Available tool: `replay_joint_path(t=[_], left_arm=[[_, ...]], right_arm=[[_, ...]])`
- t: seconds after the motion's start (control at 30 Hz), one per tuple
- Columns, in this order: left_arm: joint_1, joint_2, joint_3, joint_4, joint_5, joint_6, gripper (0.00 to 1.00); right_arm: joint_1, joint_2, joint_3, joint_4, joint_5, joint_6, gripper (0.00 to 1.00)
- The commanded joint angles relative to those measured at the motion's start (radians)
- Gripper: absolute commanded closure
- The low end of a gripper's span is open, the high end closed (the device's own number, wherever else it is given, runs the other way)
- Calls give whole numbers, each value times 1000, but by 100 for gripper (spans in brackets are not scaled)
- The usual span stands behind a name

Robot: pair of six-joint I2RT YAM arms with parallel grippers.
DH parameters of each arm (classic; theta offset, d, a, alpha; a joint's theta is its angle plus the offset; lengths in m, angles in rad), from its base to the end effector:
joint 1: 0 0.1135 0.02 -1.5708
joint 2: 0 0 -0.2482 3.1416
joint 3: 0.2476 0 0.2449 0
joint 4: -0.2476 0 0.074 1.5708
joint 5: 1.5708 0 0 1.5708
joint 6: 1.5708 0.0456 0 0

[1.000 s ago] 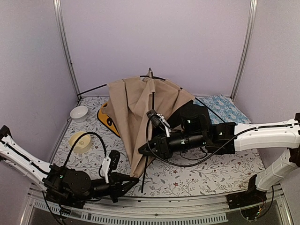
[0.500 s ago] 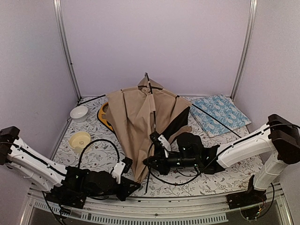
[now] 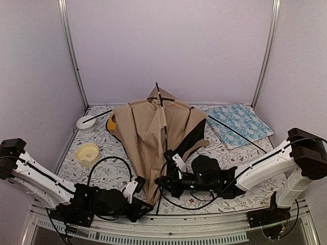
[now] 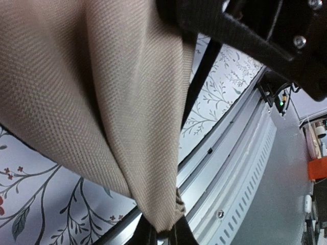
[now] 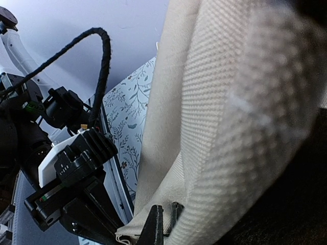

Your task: Set up the pet tent

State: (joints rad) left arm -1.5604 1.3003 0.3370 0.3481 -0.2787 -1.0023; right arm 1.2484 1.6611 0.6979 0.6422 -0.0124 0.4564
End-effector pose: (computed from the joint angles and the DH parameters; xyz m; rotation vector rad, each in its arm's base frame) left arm 0.0150 -0.2346 0.1240 0.4928 2.3518 -1.0934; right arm 0.1074 0.3233 0.1623 -0.8069 1.9060 1.1324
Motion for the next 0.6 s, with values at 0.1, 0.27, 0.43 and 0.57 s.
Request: replay_joint_path(t=[0.1, 0.27, 0.43, 0.57], left_arm=[[-75, 67, -38, -106, 240, -26, 100], [-81, 85, -44, -86, 245, -28, 100], [-87, 89, -51, -84, 242, -35, 100], [-89, 86, -56, -83, 239, -37, 100]], right_arm=[[3, 51, -42, 40, 263, 86, 100], [15, 73, -38, 36, 245, 111, 91], [24, 55, -40, 13, 210, 140, 64], [32, 44, -67, 10, 170, 181, 58]])
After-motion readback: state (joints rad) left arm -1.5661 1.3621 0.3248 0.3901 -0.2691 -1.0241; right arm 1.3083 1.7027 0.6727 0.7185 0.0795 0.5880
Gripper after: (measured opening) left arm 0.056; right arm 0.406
